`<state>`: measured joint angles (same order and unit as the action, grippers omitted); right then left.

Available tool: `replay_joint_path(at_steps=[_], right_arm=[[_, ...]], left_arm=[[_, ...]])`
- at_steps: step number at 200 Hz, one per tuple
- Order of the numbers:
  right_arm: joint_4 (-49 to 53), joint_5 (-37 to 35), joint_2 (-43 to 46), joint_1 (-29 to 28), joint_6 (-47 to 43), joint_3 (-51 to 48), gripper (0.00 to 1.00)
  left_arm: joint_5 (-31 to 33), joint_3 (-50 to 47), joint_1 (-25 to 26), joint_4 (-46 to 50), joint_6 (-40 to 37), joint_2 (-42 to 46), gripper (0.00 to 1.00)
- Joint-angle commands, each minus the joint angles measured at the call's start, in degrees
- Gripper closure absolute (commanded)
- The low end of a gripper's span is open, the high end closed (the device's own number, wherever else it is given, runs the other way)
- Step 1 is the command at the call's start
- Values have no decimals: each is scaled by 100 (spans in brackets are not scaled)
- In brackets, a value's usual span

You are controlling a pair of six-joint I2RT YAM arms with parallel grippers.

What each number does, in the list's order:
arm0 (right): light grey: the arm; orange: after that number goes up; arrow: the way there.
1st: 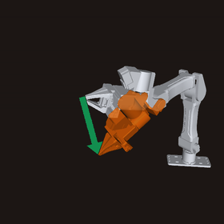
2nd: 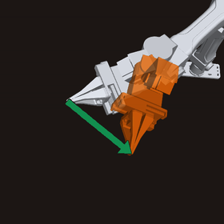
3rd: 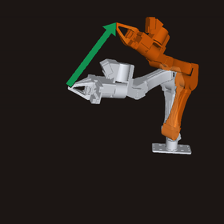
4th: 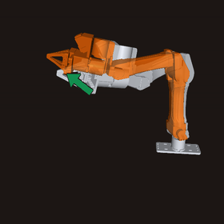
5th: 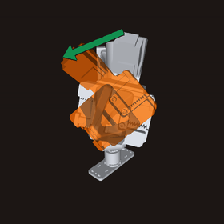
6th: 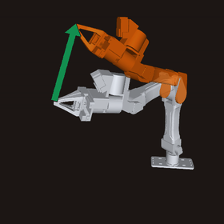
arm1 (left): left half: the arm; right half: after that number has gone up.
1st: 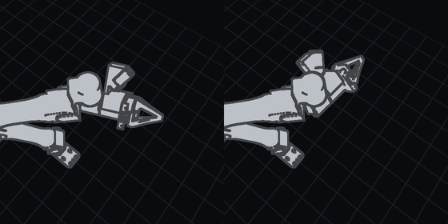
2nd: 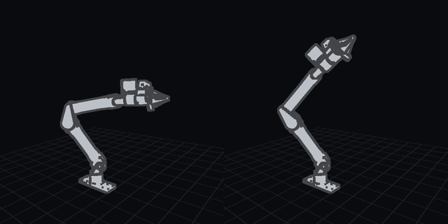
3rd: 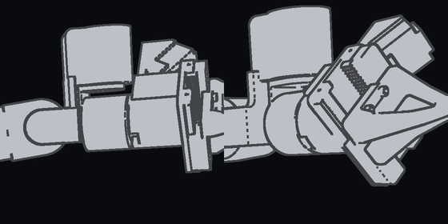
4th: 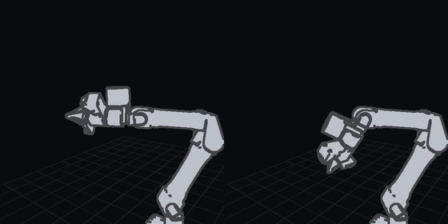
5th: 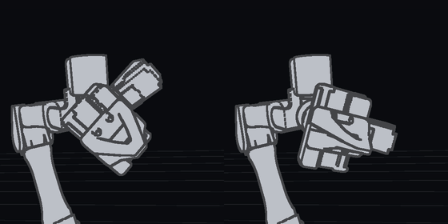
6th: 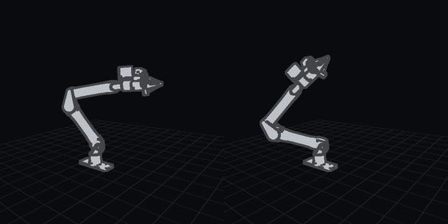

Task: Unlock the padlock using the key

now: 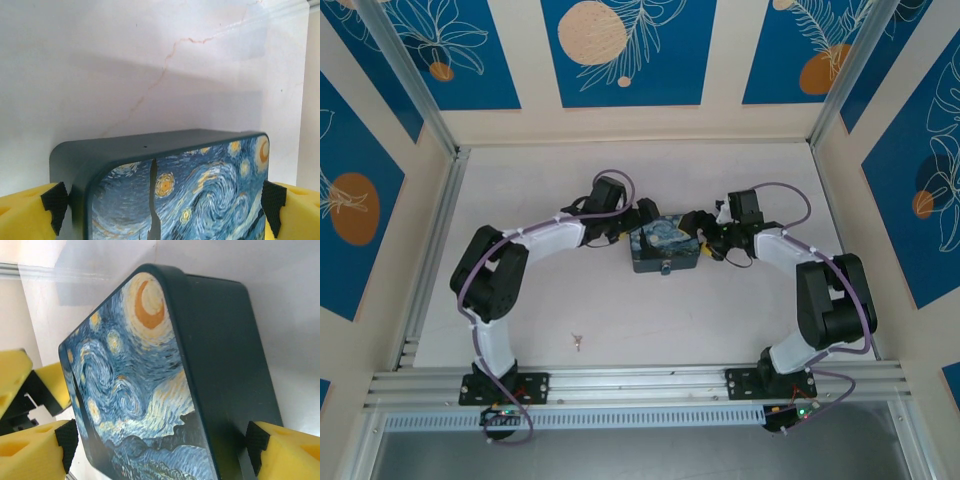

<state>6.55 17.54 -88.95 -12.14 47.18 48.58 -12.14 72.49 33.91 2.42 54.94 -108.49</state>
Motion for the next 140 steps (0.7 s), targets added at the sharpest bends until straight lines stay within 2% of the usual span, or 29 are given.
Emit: replay_joint_path(at_steps=[1,31,48,77,95,116,140], right_arm=[[-172,75,-20,-151,268,78,11],[-124,-7,-97,-246,314,226,11],[53,-288,18,-220,310,226,8],[172,-1414,1049,-105,443,-295,5],[498,-1692,1798,-78,272,-414,5],[1155,-1718,2300,-351,-140,-245,8],[1648,-1513,2407,-1058,-385,-143,14]], left_arm=[[-244,302,-108,98,-239,-118,0],[-280,459,-171,304,-420,-168,0],[-226,368,-212,307,-468,-110,0],[-50,-130,-446,180,-567,311,0],[17,-451,-663,281,-743,725,0],[161,-865,-911,437,-934,1360,0],[373,-1072,-1249,895,-1183,1949,0]])
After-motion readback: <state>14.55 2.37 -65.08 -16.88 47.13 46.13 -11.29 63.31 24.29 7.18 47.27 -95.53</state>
